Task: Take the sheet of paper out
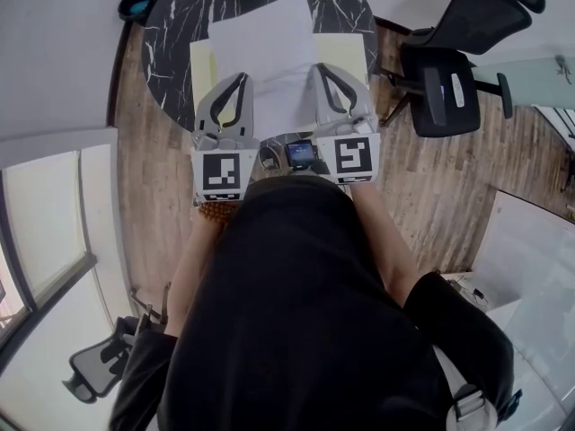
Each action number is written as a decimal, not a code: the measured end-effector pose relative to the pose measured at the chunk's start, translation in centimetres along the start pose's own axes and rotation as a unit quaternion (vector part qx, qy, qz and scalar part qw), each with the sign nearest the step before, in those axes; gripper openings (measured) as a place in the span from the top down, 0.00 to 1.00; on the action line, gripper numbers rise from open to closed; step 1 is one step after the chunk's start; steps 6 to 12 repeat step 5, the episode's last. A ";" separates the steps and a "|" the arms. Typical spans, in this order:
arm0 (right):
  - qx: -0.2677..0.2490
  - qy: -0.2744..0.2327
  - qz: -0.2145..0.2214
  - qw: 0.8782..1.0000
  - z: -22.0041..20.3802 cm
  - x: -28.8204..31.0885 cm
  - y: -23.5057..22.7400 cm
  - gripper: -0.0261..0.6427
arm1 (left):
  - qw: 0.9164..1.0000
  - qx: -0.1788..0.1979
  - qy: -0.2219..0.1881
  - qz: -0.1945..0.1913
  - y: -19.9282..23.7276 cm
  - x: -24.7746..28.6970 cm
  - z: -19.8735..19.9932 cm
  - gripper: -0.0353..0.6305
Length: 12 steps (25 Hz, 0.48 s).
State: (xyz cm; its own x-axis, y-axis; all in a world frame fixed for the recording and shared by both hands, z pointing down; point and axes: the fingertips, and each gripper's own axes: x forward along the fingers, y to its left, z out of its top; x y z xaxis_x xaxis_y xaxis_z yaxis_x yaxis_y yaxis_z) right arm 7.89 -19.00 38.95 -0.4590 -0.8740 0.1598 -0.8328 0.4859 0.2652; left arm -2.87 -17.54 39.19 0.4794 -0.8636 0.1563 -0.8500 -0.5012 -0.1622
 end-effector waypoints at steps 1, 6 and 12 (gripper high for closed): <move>-0.001 -0.001 -0.001 1.000 0.0 0.0 -0.1 0.97 | 1.000 -0.001 0.001 0.000 0.0 0.0 -0.1 0.95; -0.005 0.000 -0.004 1.000 -0.1 0.0 -0.4 0.97 | 1.000 -0.003 0.001 -0.001 0.0 0.2 -0.1 0.95; -0.005 0.000 -0.004 1.000 -0.1 0.0 -0.4 0.97 | 1.000 -0.003 0.001 -0.001 0.0 0.2 -0.1 0.95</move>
